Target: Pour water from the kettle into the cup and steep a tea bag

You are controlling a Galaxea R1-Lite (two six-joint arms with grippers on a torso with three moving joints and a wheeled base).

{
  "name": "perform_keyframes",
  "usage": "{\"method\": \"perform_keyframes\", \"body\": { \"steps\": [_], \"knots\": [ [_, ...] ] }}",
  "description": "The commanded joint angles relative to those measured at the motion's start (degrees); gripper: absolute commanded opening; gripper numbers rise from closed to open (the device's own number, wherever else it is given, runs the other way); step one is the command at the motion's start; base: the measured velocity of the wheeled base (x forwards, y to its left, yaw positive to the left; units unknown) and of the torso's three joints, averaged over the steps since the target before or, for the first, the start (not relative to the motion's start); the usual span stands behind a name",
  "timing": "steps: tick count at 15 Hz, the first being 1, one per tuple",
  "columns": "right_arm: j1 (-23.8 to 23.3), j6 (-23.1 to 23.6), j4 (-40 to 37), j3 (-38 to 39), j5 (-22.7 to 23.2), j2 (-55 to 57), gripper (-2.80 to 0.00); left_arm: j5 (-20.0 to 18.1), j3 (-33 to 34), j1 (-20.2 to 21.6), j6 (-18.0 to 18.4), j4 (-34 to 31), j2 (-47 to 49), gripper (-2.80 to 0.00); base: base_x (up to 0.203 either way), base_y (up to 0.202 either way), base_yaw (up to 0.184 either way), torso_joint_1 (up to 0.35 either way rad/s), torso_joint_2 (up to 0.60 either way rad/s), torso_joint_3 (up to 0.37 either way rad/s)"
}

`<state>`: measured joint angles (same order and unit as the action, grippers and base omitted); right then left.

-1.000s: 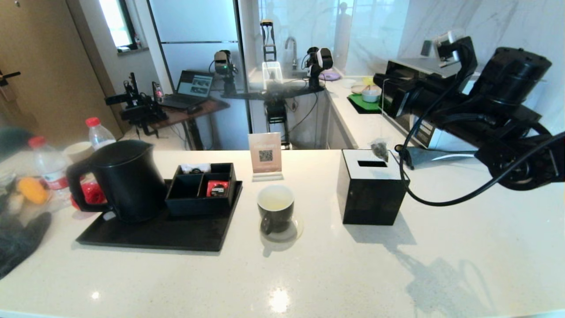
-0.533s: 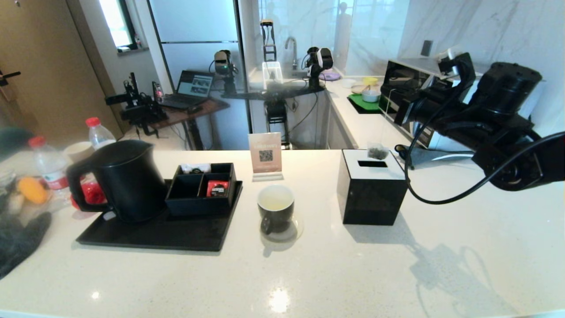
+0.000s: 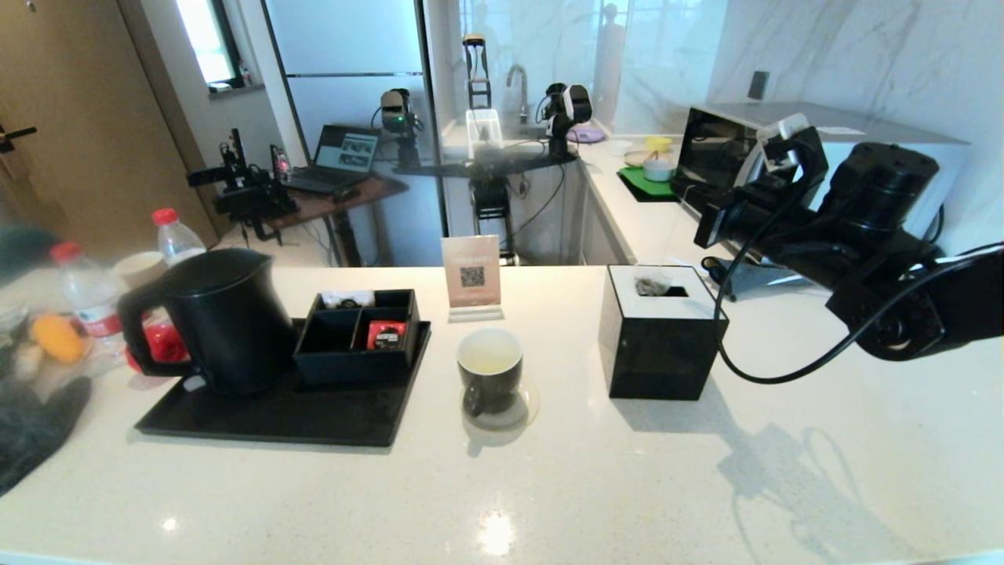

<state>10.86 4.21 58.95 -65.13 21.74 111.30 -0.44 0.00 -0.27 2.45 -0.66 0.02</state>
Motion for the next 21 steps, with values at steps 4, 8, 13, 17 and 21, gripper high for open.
{"method": "perform_keyframes", "body": {
  "steps": [4, 8, 13, 17, 21],
  "knots": [
    [0.1, 1.0, 2.5, 1.8, 0.1, 3.2, -2.8, 0.0, 0.0, 0.0, 0.0, 0.0, 0.0, -2.8, 0.0, 0.0, 0.0, 0.0, 0.0, 0.0],
    [-0.3, 1.5, 9.2, 10.4, 0.1, 4.7, -2.8, 0.0, 0.0, 0.0, 0.0, 0.0, 0.0, -2.8, 0.0, 0.0, 0.0, 0.0, 0.0, 0.0],
    [-1.8, 1.4, 7.8, 4.7, 0.2, 4.4, -2.8, 0.0, 0.0, 0.0, 0.0, 0.0, 0.0, -2.8, 0.0, 0.0, 0.0, 0.0, 0.0, 0.0],
    [-3.0, 1.3, 1.4, -4.9, 0.3, 3.8, -2.8, 0.0, 0.0, 0.0, 0.0, 0.0, 0.0, -2.8, 0.0, 0.0, 0.0, 0.0, 0.0, 0.0],
    [-3.1, 1.4, -0.1, -5.9, 0.3, 3.8, -2.8, 0.0, 0.0, 0.0, 0.0, 0.0, 0.0, -2.8, 0.0, 0.0, 0.0, 0.0, 0.0, 0.0]
  ]
}}
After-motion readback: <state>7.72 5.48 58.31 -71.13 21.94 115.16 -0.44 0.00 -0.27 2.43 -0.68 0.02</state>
